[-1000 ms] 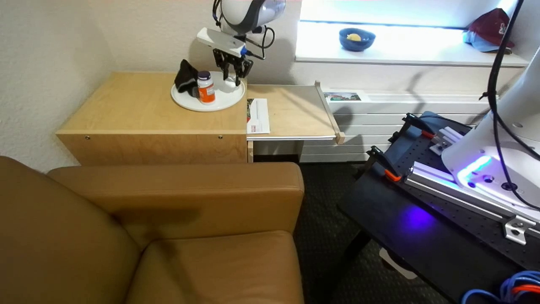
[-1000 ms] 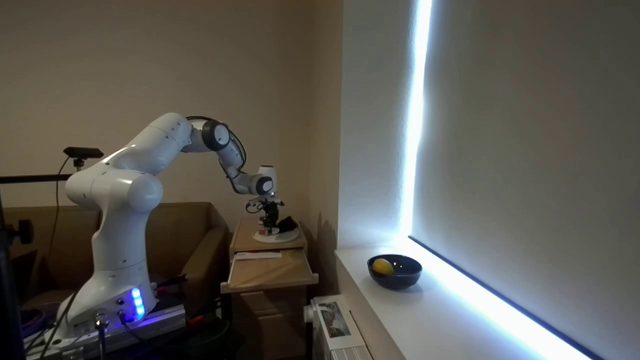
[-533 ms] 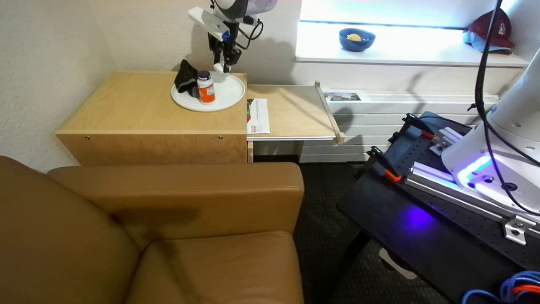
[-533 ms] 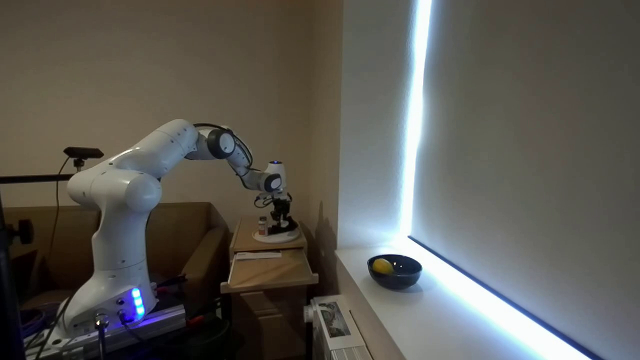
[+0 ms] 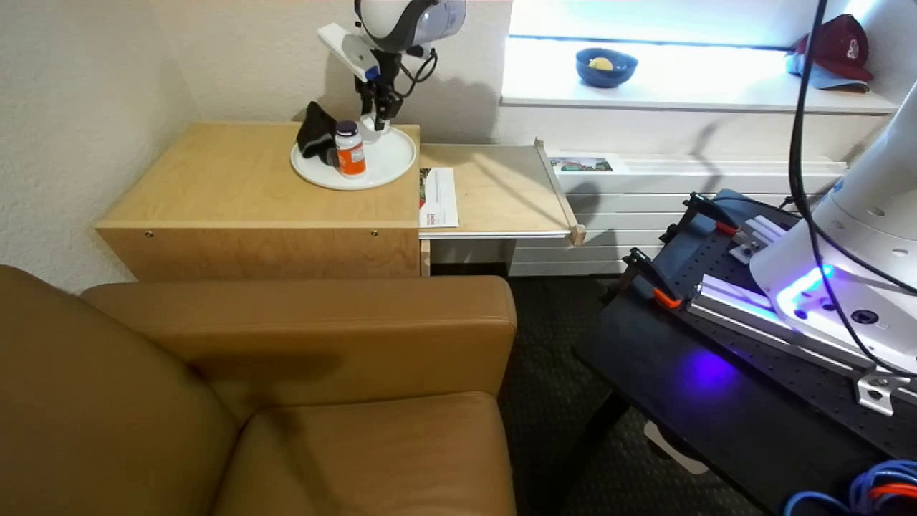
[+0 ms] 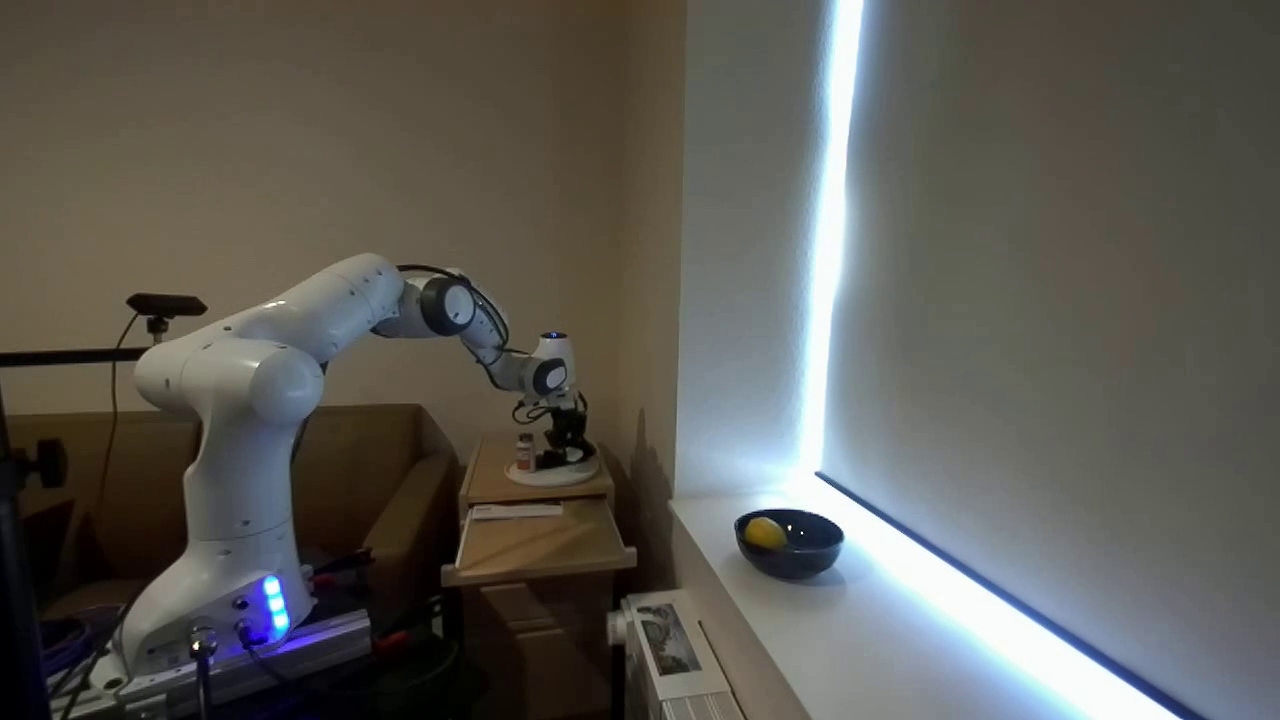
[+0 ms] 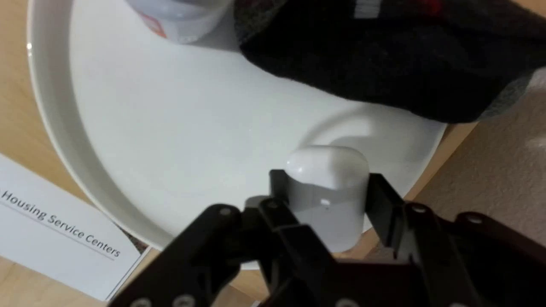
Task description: Put the black sock on the white plate, put the white bar of soap on the plate, pick up the lemon from the bowl on the windowsill and put it on the plate
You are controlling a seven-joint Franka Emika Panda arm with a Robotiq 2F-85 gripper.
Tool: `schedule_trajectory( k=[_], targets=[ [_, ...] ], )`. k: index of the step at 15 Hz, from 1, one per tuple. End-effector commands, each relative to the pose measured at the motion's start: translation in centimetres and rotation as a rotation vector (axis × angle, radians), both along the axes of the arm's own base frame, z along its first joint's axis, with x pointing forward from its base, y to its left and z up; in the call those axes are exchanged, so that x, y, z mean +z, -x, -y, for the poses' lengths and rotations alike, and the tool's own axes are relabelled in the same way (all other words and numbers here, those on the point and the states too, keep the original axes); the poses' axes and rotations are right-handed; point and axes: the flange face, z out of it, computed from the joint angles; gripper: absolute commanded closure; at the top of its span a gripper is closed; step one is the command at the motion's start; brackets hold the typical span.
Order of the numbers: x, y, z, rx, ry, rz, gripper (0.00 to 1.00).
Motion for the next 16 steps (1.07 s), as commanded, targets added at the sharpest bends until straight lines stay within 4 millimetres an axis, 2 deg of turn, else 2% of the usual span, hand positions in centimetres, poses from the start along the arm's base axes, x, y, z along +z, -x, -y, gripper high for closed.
schedule_trajectory(
  k=[1,9,12,13,14,16],
  targets=[
    [-1.4,-2.0,-0.6,-0.078,-0.038,0.044,0.76],
    [-4.7,-3.1,-0.3,-0.168,-0.048,0.057,0.76],
    [-4.2,-3.5,0.0,-0.181,-0.065,0.043,0.76],
    [-4.1,-3.4,0.2,-0.19,-0.06,0.017,0.26],
    [-3.8,-3.4,0.5,-0.186,-0.06,-0.011,0.24],
    [-3.1,-3.5,0.9,-0.18,-0.062,-0.055,0.12]
  ],
)
